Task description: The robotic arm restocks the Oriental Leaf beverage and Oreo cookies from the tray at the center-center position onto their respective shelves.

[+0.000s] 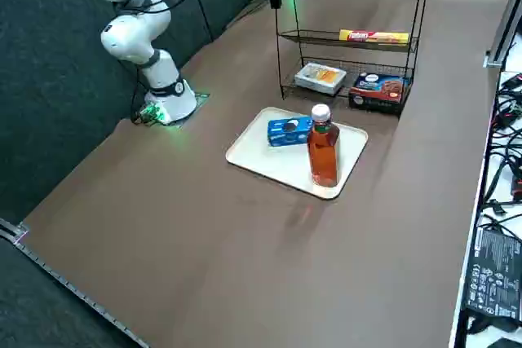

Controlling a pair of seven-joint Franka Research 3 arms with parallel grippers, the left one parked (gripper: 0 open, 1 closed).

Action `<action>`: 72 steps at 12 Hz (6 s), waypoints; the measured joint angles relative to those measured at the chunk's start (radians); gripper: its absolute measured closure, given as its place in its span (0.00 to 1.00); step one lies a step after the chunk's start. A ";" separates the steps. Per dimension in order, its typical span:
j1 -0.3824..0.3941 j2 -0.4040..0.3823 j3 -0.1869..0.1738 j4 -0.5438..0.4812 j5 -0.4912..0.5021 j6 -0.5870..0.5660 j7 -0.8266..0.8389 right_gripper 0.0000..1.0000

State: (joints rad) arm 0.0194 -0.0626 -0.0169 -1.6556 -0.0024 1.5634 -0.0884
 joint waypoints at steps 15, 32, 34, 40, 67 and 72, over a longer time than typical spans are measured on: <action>-0.048 0.164 -0.017 0.023 -0.008 0.126 -0.055 0.00; -0.177 0.471 -0.018 0.111 0.082 0.399 -0.207 0.00; -0.182 0.478 -0.019 0.107 0.081 0.400 -0.206 0.00; -0.198 0.479 -0.022 0.081 0.081 0.400 -0.144 0.01; -0.172 0.443 -0.018 0.018 0.016 0.419 -0.034 0.43; -0.172 0.423 -0.014 0.024 0.017 0.387 -0.030 0.43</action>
State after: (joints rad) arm -0.1529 0.3605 -0.0307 -1.6318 0.0142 1.9504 -0.1182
